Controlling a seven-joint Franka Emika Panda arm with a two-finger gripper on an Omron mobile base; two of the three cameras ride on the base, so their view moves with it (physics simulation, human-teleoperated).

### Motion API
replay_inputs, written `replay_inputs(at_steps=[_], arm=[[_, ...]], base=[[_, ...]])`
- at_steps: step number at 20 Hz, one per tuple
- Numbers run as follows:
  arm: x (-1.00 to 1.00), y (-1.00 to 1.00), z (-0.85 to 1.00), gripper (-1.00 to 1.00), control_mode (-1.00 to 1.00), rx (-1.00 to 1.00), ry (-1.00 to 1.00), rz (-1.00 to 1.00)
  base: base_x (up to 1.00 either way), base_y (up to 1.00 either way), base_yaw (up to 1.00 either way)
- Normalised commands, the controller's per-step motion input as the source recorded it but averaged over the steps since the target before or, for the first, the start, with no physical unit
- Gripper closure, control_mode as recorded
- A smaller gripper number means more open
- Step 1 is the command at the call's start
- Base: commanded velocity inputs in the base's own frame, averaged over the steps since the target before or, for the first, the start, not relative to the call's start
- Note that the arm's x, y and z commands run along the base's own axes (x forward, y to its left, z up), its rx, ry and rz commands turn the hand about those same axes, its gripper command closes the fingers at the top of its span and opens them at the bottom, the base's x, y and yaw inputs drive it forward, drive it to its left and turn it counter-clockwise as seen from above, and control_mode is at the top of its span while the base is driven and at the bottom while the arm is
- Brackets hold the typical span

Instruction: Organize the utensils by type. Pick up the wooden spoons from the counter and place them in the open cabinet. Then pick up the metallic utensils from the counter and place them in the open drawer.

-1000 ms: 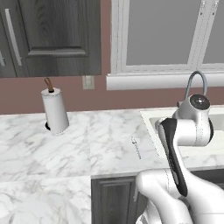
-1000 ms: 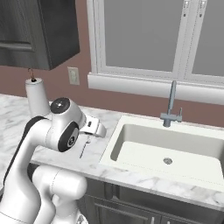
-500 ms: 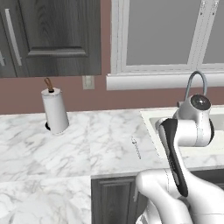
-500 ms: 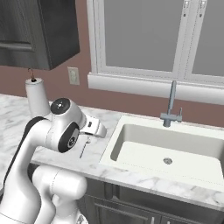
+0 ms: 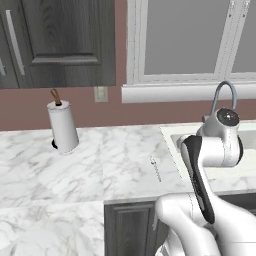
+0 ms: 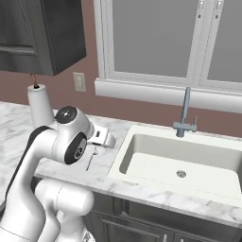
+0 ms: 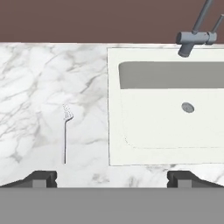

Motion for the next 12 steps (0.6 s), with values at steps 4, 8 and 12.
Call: replay_inputs(at_steps=[4,8,12], arm=[[0.51,0.2,-0.19,-1.0,-1.0,0.0,0.0,0.0],[0.51,0.41,-0.32,-1.0,-1.0,0.0,0.0,0.0],[0.63,0.51,-0.44,-1.0,-1.0,0.0,0.04,-0.05]], base=[[0.0,0.0,0.0],[0.0,0.0,0.0],[0.0,0.0,0.0]])
